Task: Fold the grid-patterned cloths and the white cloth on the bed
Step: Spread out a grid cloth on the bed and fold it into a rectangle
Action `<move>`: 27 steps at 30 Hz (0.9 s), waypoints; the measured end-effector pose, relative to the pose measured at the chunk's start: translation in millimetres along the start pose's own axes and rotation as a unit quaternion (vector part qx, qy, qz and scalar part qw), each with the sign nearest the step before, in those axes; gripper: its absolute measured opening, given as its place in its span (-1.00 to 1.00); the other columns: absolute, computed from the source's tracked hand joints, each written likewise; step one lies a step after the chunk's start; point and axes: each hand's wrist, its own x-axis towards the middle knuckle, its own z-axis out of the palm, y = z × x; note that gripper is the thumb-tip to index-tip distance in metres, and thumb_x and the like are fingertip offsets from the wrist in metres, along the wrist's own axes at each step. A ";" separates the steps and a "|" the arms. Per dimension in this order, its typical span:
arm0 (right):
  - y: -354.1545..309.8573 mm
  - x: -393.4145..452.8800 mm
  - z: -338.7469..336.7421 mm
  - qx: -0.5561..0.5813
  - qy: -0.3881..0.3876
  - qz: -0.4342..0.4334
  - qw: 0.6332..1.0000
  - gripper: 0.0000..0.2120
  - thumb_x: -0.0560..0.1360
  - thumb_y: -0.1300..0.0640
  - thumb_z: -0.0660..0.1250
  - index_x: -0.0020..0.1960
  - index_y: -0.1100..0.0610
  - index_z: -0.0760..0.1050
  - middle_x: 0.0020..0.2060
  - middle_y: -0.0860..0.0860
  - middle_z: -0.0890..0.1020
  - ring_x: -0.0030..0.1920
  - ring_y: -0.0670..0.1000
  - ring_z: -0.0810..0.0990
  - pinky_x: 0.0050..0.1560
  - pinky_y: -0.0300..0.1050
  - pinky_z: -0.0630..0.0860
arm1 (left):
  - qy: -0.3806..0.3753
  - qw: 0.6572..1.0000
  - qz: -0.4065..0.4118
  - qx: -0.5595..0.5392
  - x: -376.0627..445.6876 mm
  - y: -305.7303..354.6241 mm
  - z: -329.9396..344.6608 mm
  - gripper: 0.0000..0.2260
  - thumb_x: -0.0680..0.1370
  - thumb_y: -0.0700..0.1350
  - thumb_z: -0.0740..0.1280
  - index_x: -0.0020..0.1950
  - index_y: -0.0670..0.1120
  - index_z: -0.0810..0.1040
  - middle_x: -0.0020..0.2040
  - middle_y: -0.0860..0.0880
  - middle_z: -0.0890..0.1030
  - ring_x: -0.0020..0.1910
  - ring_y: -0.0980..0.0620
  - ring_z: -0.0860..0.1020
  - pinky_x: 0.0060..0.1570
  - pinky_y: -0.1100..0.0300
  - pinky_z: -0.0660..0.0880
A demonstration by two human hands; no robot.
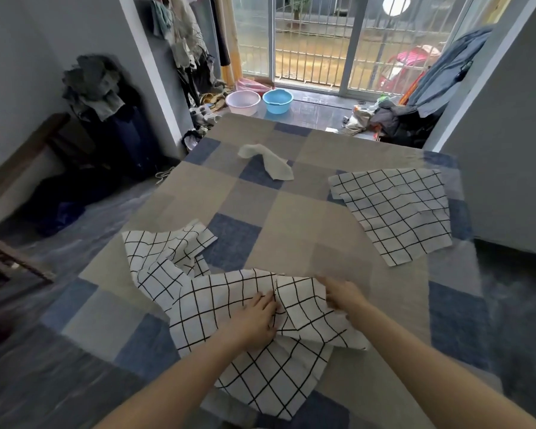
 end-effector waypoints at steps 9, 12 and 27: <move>-5.6 2.3 -11.2 -0.029 -0.028 -0.090 0.995 -0.86 0.47 0.15 0.42 -0.12 0.25 0.62 -0.25 0.08 0.55 -0.24 -0.01 0.45 -0.23 -0.17 0.36 | 0.286 0.957 -0.020 -0.033 3.7 -29.9 -33.0 -0.67 0.44 -0.18 0.30 0.20 -0.02 0.47 0.30 0.02 0.44 0.33 -0.03 0.39 0.31 0.10 0.32; -1.3 7.4 -29.6 -0.002 0.016 -0.101 0.995 -0.78 0.45 0.16 0.41 -0.13 0.35 0.59 -0.28 0.09 0.53 -0.19 0.03 0.47 -0.17 -0.14 0.38 | 0.230 0.967 -0.111 0.010 5.4 -50.2 -42.1 -0.50 0.44 -0.10 0.31 0.38 0.01 0.32 0.40 -0.02 0.36 0.45 -0.03 0.25 0.49 -0.04 0.02; 32.1 -7.8 -177.3 0.172 0.143 -0.069 0.972 -0.80 0.55 0.18 0.31 0.12 0.26 0.53 -0.11 0.14 0.61 -0.17 0.08 0.57 -0.18 -0.07 0.52 | 0.062 0.992 -0.101 0.043 23.6 -43.2 -85.1 -0.88 0.48 -0.05 0.24 -0.23 0.03 0.52 -0.20 0.07 0.58 -0.15 0.05 0.53 -0.02 0.12 0.48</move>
